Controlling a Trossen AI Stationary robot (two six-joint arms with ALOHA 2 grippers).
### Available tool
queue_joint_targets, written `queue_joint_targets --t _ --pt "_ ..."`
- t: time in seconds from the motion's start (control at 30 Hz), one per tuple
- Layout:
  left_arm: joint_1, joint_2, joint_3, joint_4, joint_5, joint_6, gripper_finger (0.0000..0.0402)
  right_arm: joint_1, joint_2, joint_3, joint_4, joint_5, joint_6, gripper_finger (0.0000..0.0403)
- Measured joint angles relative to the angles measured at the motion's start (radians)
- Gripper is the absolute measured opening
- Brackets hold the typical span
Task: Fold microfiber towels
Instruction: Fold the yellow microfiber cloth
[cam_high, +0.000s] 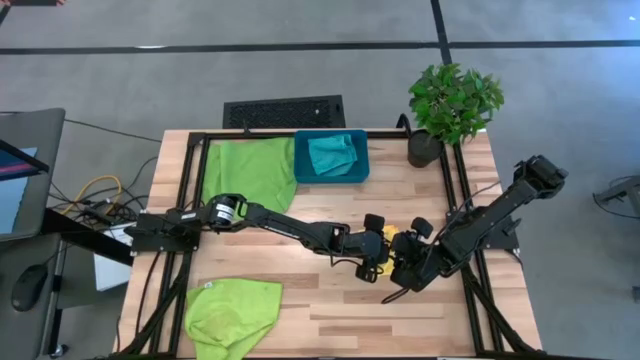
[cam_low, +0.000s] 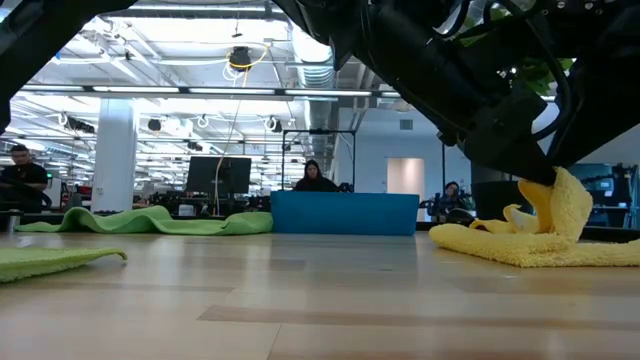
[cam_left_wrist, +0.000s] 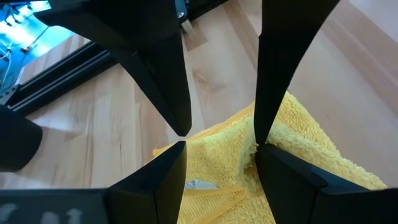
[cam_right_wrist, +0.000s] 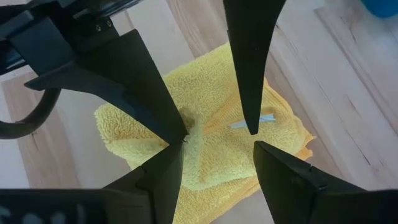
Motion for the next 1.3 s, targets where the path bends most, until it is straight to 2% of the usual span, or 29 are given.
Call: queue_joint_targets --t 0.5,0.9,1.3 --pt "-0.013 -0.011 0.0 0.01 -0.046 -0.001 0.0183 0.0 0.0 0.0 0.0 -0.029 0.02 0.0221" --pt "-0.018 -0.037 0.022 -0.04 -0.013 -0.012 0.0183 0.0 0.0 -0.001 -0.046 -0.026 0.07 0.0221" --pt "-0.028 -0.051 0.022 -0.073 -0.027 -0.029 0.0183 0.007 0.0 0.0 -0.041 -0.057 0.084 0.0221"
